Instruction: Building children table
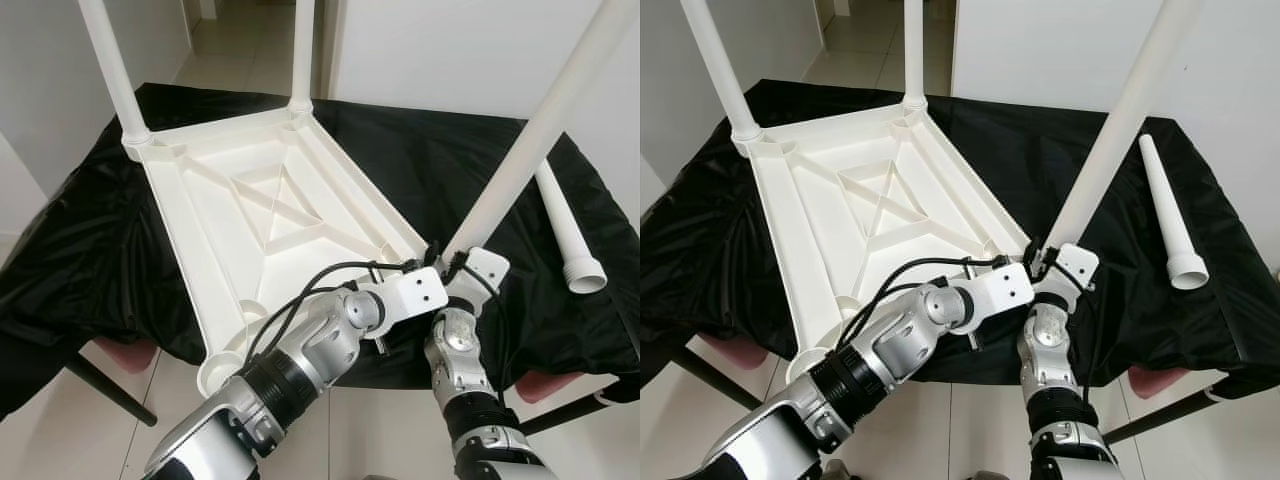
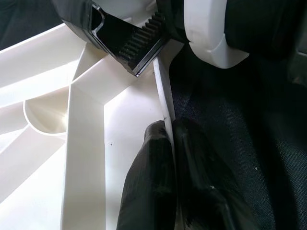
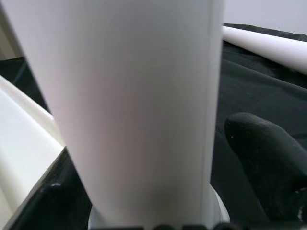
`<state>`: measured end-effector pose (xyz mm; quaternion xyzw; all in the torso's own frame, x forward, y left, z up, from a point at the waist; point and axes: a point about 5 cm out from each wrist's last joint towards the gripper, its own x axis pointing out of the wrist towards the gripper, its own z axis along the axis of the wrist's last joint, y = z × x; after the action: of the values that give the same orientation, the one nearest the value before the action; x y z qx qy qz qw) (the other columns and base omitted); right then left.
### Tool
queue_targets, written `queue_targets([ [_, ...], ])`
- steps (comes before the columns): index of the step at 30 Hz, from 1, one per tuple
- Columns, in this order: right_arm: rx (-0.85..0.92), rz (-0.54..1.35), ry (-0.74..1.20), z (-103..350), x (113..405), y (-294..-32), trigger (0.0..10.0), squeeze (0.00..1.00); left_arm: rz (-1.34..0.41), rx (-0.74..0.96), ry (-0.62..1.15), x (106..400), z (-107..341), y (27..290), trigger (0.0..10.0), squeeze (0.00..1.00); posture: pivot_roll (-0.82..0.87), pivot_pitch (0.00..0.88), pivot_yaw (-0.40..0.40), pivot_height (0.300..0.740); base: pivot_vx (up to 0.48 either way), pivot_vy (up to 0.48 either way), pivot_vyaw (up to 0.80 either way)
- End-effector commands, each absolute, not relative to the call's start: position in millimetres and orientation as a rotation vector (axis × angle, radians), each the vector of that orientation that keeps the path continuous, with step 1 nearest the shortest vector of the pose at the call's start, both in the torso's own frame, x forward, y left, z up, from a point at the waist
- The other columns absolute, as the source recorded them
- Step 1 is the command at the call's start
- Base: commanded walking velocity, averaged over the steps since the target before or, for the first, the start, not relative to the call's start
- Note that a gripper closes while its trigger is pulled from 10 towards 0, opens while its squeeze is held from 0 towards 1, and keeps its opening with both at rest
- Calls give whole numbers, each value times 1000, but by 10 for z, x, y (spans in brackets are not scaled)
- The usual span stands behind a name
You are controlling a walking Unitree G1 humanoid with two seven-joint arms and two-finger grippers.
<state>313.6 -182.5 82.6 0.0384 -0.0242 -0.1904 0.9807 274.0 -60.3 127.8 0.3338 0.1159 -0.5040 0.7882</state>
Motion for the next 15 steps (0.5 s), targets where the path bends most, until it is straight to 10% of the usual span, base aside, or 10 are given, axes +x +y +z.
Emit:
queue_targets([
  [1,56,-420,180,457,2999,-1937,10000,1000,-1189,727,246,2590,1243,-730,10000,0,2,0,0,740,0,0,0],
  [4,58,-372,162,487,3018,-1971,10000,1000,-1182,723,243,2597,1250,-728,10000,0,3,0,-2,740,0,0,0],
  [5,54,-335,147,511,3027,-1996,10000,643,-1178,720,242,2601,1254,-728,10000,0,3,0,-3,740,0,0,0],
  [6,47,-305,135,530,3033,-2022,10000,0,-1174,717,242,2604,1256,-728,10000,0,3,0,-4,740,0,0,0],
  [15,22,47,44,676,2998,-2228,10000,0,-1149,703,237,2651,1280,-718,10000,0,-6,0,-3,740,0,0,0],
])
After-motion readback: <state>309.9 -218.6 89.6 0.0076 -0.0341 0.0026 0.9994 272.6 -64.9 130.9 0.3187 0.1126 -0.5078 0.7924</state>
